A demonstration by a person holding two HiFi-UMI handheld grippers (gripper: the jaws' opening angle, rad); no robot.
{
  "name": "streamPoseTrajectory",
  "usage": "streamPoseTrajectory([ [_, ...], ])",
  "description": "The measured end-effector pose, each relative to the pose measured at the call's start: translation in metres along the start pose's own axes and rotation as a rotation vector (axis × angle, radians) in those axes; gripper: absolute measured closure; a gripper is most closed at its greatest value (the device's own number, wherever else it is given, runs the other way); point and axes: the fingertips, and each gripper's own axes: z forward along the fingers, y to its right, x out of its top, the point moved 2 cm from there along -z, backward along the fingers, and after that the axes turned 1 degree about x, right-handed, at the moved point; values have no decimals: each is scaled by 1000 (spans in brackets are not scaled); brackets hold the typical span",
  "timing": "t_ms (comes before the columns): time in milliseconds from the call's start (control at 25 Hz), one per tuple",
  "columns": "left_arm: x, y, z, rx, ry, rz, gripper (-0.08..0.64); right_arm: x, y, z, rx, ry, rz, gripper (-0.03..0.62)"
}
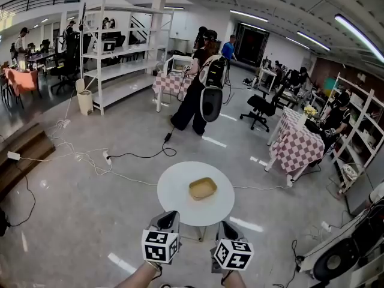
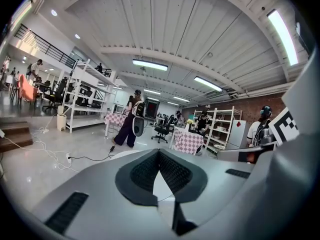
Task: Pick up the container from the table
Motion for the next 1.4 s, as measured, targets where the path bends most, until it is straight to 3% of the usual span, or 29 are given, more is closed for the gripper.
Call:
streamPoseTrajectory([
  [440,-25,10,2,-30,-57,8,543,-18,11,-6,-32,-18,13,568],
  [1400,7,-12,90,5,-43,24,543,28,48,77,-30,16,23,568],
])
